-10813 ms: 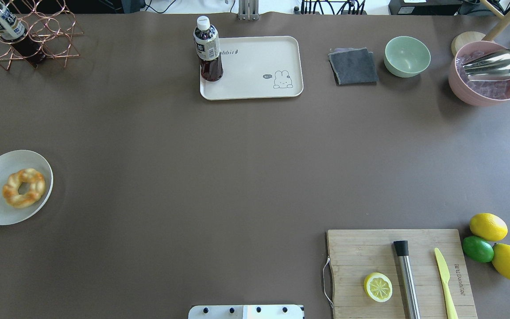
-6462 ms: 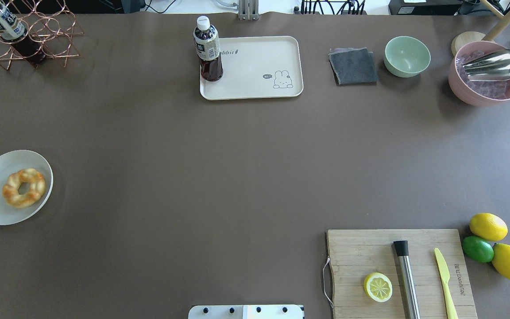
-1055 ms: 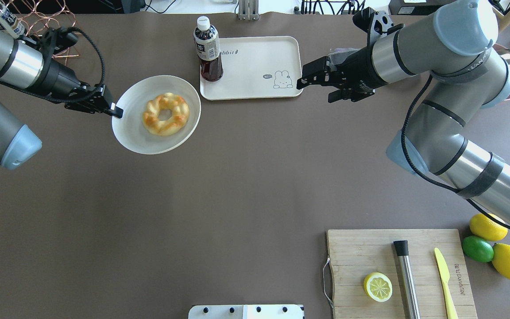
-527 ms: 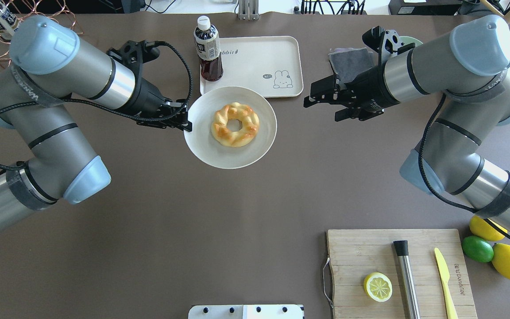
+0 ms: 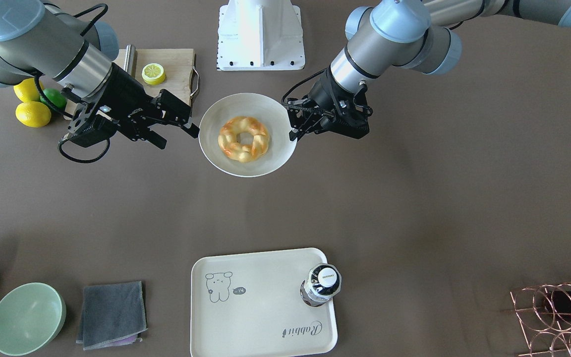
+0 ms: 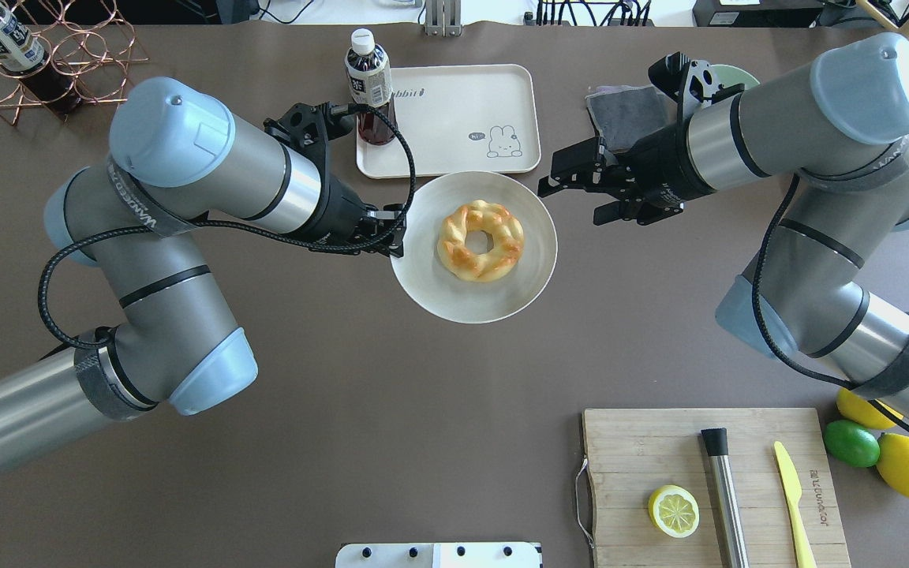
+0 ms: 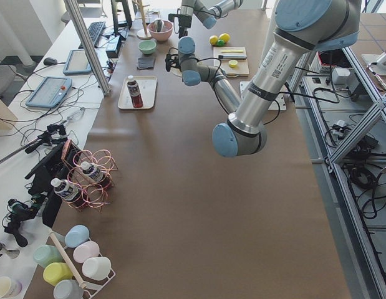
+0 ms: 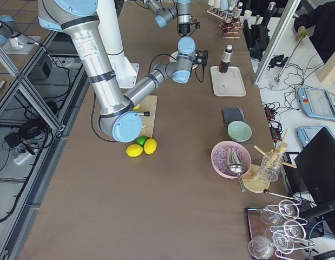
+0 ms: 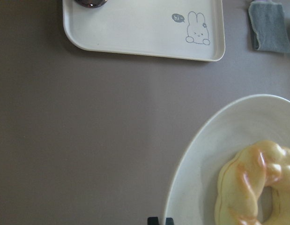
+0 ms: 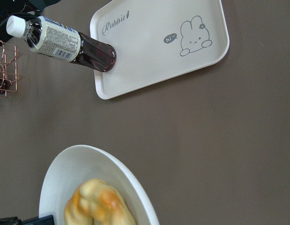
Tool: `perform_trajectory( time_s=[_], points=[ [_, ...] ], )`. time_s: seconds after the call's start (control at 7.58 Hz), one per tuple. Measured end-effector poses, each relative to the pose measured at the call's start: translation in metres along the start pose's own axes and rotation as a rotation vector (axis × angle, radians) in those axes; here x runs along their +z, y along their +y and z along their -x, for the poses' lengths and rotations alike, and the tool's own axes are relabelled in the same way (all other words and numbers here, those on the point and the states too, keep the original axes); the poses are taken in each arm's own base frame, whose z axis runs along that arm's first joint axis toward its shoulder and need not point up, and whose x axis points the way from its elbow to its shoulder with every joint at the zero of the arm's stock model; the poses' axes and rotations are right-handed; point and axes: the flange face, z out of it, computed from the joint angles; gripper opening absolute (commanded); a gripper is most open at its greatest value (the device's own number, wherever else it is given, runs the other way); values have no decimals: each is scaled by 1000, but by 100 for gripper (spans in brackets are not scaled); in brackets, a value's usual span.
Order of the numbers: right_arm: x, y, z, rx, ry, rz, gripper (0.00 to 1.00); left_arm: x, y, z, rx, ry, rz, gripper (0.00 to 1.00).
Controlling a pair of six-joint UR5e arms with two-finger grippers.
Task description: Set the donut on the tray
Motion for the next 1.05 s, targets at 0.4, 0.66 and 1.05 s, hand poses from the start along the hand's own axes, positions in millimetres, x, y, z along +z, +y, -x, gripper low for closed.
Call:
perform_trajectory(
  time_s=[0.4,0.66,1.05],
  points=[
    [9,8,-1,10,6,16,80,13,21,-18,5,-20,-11,0],
    [12,11,-4,25,11,22,74,14,22,-19,6,-21,-11,0],
    [13,12,-17,38,28,25,73,15,22,-18,6,-22,-6,0]
  ],
)
